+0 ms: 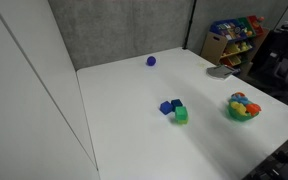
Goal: Pick up the light blue toy from the green bowl and put it on the table
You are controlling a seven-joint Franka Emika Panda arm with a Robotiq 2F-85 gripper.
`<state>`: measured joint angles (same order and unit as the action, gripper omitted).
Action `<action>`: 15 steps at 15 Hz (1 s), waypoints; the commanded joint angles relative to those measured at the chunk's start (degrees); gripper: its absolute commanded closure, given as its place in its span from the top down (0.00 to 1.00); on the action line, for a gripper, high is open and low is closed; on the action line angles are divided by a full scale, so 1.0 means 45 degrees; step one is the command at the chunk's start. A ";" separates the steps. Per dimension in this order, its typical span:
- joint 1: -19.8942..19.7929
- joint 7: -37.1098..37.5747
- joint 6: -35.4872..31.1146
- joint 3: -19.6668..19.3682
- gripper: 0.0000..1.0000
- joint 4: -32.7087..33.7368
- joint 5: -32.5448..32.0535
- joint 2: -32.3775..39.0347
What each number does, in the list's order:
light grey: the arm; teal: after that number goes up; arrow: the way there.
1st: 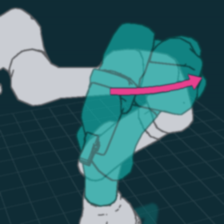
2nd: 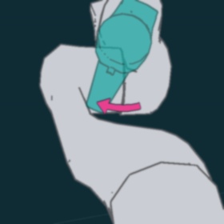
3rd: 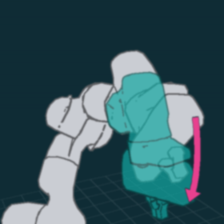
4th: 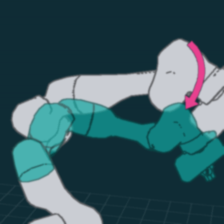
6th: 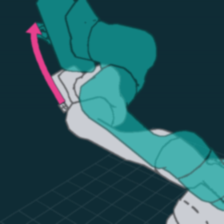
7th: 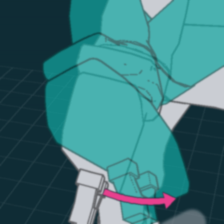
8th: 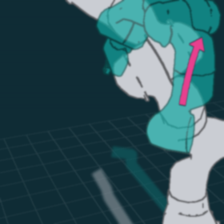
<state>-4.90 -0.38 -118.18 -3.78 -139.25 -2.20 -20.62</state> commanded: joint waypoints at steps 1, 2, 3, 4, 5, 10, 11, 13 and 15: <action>-0.0376 -0.0376 -0.0782 -0.0572 1.00 0.0614 -0.0168 0.1635; -0.0464 -0.0457 -0.1094 -0.0720 1.00 0.0714 -0.0115 0.2076; -0.0545 -0.0609 -0.1472 -0.0884 1.00 0.0851 -0.0059 0.2587; -0.0625 -0.0702 -0.1852 -0.1013 1.00 0.1037 -0.0074 0.3103; -0.0692 -0.0799 -0.2139 -0.1123 1.00 0.1245 -0.0026 0.3578; -0.0970 -0.1119 -0.3134 -0.1380 1.00 0.2449 0.0079 0.5851; -0.1035 -0.1160 -0.3217 -0.1389 1.00 0.2664 0.0074 0.6226; -0.1175 -0.1225 -0.3418 -0.1405 1.00 0.3053 0.0059 0.6975; -0.1286 -0.1294 -0.3611 -0.1399 1.00 0.3364 0.0037 0.7628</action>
<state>-9.77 -4.42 -133.90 -10.01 -127.78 -2.41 9.19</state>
